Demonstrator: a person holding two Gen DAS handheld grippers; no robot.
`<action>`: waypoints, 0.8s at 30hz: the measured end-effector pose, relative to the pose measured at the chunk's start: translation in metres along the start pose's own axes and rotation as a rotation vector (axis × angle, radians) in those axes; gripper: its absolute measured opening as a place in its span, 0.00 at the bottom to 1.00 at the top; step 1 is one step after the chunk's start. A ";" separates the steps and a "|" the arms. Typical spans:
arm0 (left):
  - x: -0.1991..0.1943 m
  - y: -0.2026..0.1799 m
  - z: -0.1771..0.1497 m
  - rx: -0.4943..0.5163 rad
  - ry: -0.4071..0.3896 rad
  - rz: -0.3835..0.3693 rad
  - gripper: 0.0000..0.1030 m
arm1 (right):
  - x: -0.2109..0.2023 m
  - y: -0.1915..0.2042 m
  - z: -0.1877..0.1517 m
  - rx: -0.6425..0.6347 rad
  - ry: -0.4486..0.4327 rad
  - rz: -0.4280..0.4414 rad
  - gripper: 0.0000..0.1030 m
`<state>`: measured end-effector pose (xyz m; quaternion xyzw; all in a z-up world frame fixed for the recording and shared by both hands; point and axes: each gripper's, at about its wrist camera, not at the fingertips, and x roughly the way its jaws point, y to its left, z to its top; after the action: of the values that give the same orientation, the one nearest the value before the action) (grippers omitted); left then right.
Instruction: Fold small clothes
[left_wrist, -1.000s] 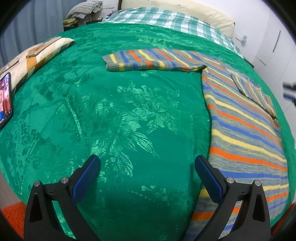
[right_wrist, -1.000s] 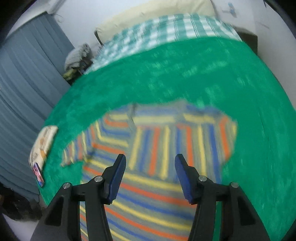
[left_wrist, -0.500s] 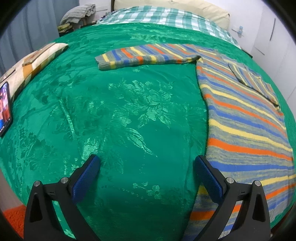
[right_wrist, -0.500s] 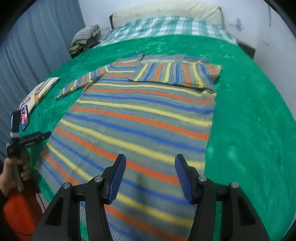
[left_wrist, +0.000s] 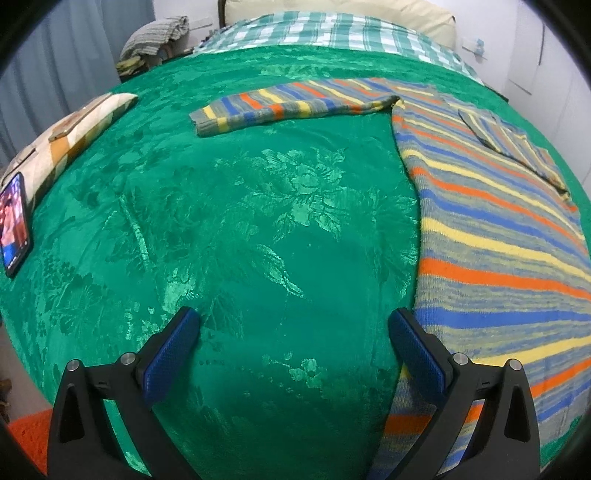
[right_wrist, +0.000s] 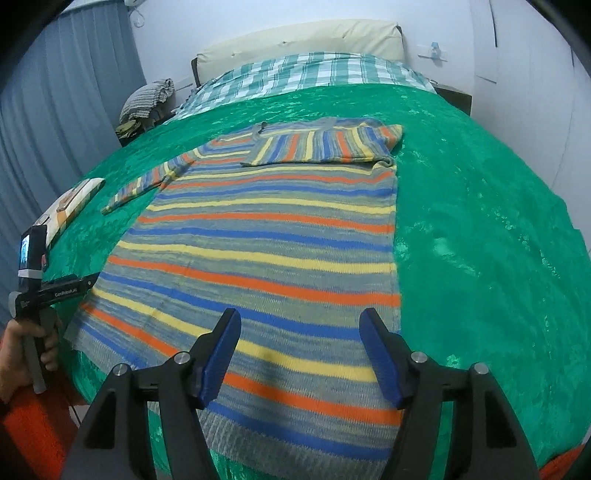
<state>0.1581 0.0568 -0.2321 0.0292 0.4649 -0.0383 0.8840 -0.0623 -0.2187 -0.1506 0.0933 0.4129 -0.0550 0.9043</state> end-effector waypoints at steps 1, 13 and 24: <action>0.000 0.000 -0.001 0.001 -0.004 0.004 1.00 | -0.001 0.000 -0.001 -0.009 -0.002 -0.001 0.64; -0.002 -0.002 -0.004 0.001 -0.015 0.022 1.00 | -0.013 -0.003 -0.005 -0.005 -0.043 0.040 0.66; -0.012 0.085 0.095 -0.308 -0.007 -0.243 0.99 | -0.015 -0.002 0.001 -0.026 -0.072 0.062 0.66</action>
<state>0.2374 0.1338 -0.1669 -0.1629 0.4625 -0.0735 0.8685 -0.0720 -0.2204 -0.1386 0.0924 0.3779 -0.0247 0.9209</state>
